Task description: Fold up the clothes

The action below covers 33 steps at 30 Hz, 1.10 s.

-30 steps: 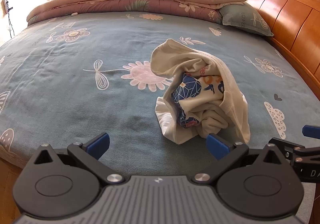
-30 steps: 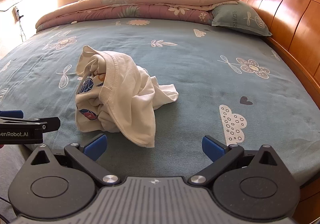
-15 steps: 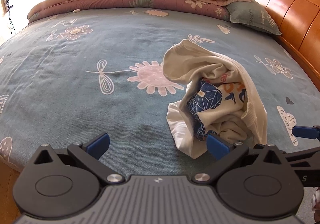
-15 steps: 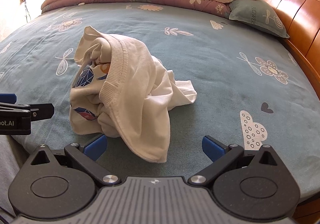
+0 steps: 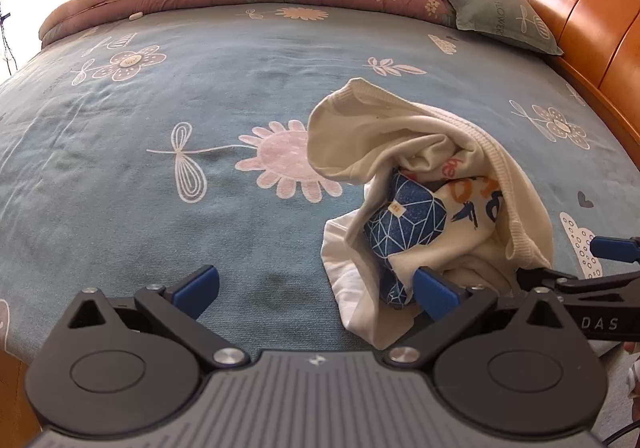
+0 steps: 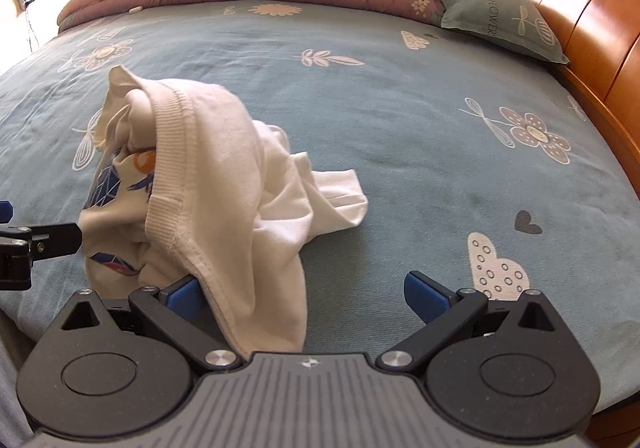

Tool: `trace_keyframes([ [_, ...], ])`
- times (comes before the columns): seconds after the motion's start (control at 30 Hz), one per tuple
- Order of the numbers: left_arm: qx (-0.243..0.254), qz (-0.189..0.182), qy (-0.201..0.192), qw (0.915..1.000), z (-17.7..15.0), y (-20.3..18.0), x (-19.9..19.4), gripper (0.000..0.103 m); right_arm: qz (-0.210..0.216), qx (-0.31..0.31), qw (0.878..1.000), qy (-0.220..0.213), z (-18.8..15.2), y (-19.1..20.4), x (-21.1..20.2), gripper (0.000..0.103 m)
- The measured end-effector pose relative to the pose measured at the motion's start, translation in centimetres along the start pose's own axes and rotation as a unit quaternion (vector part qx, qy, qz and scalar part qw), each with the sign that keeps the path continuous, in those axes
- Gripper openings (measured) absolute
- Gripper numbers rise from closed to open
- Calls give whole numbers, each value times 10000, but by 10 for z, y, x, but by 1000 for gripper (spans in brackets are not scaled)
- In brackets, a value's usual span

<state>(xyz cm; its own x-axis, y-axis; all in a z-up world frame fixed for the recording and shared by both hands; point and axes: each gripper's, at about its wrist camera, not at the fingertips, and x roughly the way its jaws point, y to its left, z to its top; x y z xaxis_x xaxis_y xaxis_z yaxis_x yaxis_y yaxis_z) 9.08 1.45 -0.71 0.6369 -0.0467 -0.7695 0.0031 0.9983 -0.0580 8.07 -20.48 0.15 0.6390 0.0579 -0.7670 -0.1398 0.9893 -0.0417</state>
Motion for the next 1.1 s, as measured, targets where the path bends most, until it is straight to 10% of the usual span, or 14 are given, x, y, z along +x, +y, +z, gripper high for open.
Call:
trace_keyframes([
  [0.3,358,-121,52,9993,15,-26,17,102,-516,691,9961,-184,12,-57,2,103],
  [0.53,360,-188,85,9991,13,-25,27,102,665,919,9933,-222,5,-60,7,103],
  [1.1,644,-848,-289,9939,0,-12,40,103,452,-672,9959,-403,-12,-17,14,103],
])
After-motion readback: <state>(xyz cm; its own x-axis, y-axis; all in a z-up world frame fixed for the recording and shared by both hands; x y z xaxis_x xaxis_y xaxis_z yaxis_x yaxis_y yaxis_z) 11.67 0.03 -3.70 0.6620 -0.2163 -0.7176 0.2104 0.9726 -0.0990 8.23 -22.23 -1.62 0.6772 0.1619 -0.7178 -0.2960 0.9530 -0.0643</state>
